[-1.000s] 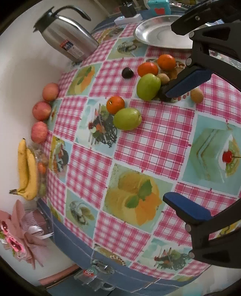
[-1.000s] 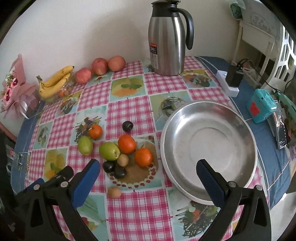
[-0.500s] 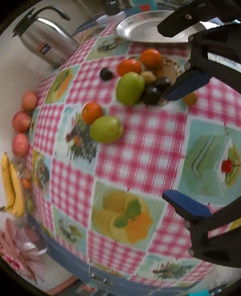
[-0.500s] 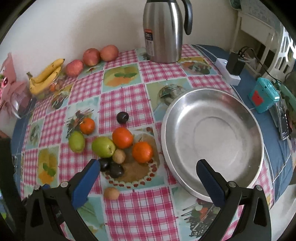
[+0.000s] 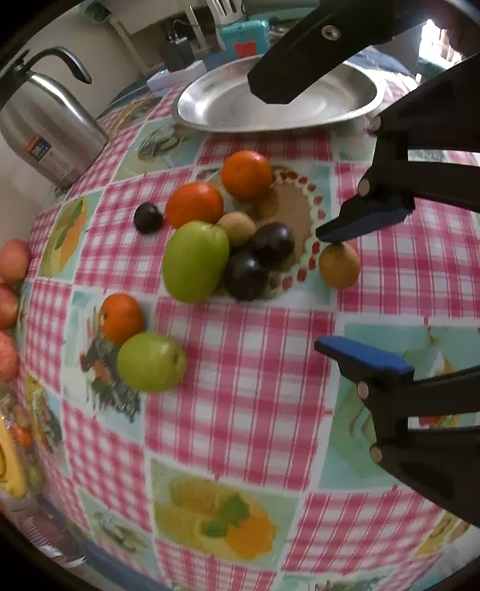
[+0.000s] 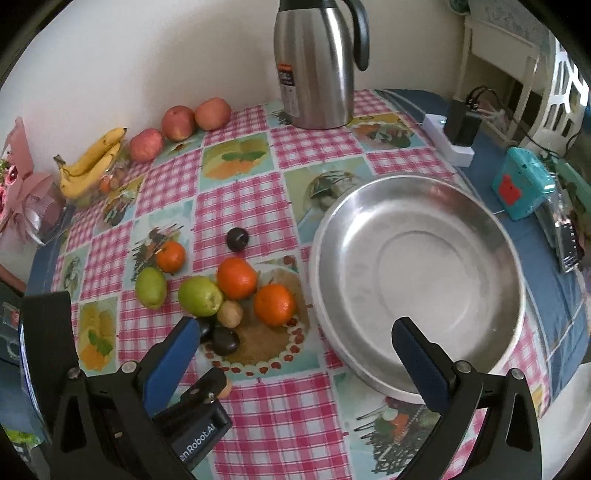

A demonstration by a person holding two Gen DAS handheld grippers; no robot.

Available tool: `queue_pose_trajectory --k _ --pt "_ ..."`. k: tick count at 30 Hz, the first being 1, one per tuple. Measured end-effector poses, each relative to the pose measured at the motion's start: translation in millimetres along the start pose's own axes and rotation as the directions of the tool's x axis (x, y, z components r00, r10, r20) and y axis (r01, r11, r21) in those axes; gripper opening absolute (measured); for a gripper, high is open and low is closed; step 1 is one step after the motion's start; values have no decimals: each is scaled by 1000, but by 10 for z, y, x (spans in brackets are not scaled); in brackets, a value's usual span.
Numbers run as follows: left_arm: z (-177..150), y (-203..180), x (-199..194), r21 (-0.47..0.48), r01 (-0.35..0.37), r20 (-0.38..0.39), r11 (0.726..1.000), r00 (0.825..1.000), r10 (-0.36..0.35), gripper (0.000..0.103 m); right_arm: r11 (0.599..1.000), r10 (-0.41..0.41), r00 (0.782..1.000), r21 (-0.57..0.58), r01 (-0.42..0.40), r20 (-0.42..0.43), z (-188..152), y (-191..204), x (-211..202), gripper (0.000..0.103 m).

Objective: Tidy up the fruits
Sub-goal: 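Lower the left gripper onto the brown kiwi and close on it, then grasp the black plum with the right gripper while the left gripper holds the kiwi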

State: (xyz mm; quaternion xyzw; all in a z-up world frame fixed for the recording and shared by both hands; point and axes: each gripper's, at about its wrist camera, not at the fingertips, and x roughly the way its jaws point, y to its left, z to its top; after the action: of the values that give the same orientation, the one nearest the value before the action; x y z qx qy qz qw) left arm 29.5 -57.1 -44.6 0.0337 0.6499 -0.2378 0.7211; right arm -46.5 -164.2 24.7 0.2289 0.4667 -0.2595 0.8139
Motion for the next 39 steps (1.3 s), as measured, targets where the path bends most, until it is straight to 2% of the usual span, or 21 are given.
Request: queue_pose_trajectory --k 5,7,12,18,24,27,34,39 --pt "-8 -21 36 -12 21 -17 1000 1000 -21 49 1000 -1 1000 15 1 -6 3 -30 10 103" --pt "1 -39 45 -12 22 -17 1000 1000 -23 42 1000 -1 1000 17 1 -6 -2 -33 14 103" --pt "17 -24 67 -27 49 -32 998 998 -50 30 1000 2 1000 18 -2 -10 -2 -31 24 103" --pt "-20 53 15 -52 62 -35 997 997 -64 29 1000 8 1000 9 -8 -8 -1 -11 22 103" --pt "16 238 -128 -119 57 13 991 998 -56 29 1000 10 1000 2 -10 -8 -5 -9 24 103" --pt "53 365 -233 -158 23 60 987 998 -13 29 1000 14 1000 -7 -14 -3 -3 10 15 103" --pt "117 688 -455 -254 -52 152 966 984 93 29 998 41 999 -45 -41 -14 -16 122 52 103" --pt "123 832 -516 -302 -59 174 952 978 116 29 993 90 996 -69 -91 -26 -38 213 100 103"
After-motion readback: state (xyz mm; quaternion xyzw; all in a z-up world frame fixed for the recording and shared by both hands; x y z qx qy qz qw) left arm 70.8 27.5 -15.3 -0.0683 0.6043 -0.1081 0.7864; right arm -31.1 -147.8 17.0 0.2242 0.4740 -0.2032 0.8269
